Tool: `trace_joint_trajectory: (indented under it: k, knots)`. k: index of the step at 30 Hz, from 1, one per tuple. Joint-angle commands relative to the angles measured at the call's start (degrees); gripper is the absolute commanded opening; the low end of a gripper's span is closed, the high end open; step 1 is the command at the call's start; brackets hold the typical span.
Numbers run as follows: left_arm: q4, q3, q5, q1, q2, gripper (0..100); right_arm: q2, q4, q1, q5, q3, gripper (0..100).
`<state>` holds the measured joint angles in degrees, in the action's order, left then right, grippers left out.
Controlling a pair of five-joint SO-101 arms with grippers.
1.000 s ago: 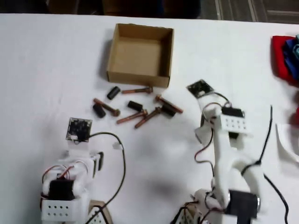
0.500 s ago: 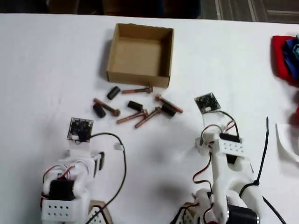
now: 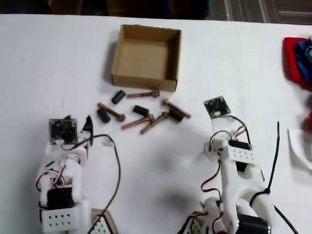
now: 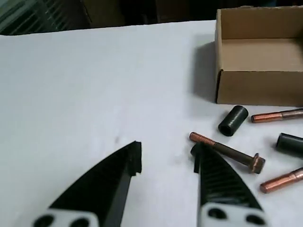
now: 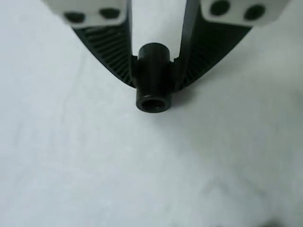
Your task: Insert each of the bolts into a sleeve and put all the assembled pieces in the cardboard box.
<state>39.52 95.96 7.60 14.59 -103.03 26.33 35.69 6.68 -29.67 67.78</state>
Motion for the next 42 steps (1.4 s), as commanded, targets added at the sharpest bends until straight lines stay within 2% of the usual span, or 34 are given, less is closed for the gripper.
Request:
trace_joint_trajectory:
  k: [1, 3, 6, 8, 11, 14, 17, 19, 23, 25, 28, 30, 34, 37, 42]
  knots:
    - [-3.52, -0.84, 1.67, -0.35, -1.49, 20, 1.45, -0.75, 0.48, 2.46, 0.09, 2.2]
    - [-4.13, -1.98, 3.43, -1.41, -1.32, 20, 1.45, -1.19, 0.48, 2.55, 0.09, 2.2]
    - [-3.34, -2.07, 14.42, -7.21, -0.88, 20, 1.45, -1.19, 0.48, 2.55, 0.09, 2.2]
    - [-1.05, -2.07, 17.85, -9.85, 1.93, 20, 1.45, -1.19, 0.48, 2.55, 0.09, 2.2]
    - [-0.88, -3.82, 24.35, -9.85, 11.69, 21, 1.45, -1.19, 0.48, 2.55, 0.09, 2.2]
    - [0.35, -11.38, 29.01, -9.41, 25.67, 21, 1.45, -1.19, 0.48, 2.55, 0.09, 2.2]
    - [3.52, -25.27, 33.67, -9.41, 43.16, 21, 1.45, -1.10, 0.48, 2.55, 0.09, 2.2]
    - [8.70, -36.88, 37.54, -9.85, 57.23, 21, 1.45, -1.01, 0.48, 2.55, 0.09, 2.2]
    - [30.07, -65.27, 48.18, -10.73, 85.54, 21, 1.45, -0.84, 0.48, 2.64, 0.09, 2.2]
    - [37.54, -79.96, 48.00, -10.73, 97.67, 21, 1.45, -0.84, 0.48, 2.73, 0.09, 2.2]
    - [44.31, -97.36, 48.18, -10.64, 113.58, 20, 1.45, -0.84, 0.48, 2.81, 0.09, 2.2]
    - [50.37, -105.45, 50.73, -11.25, 121.67, 20, 1.45, -0.84, 0.48, 2.81, 0.09, 2.2]
    - [58.90, -118.81, 61.80, -14.33, 133.71, 20, 1.45, -0.84, 0.48, 2.64, 0.09, 2.2]
    - [60.48, -126.11, 66.81, -16.26, 139.52, 20, 1.45, -0.92, 0.48, 2.64, 0.09, 2.2]
    - [60.22, -137.10, 68.75, -18.90, 146.73, 20, 1.45, -0.92, 0.48, 2.55, 0.09, 2.2]
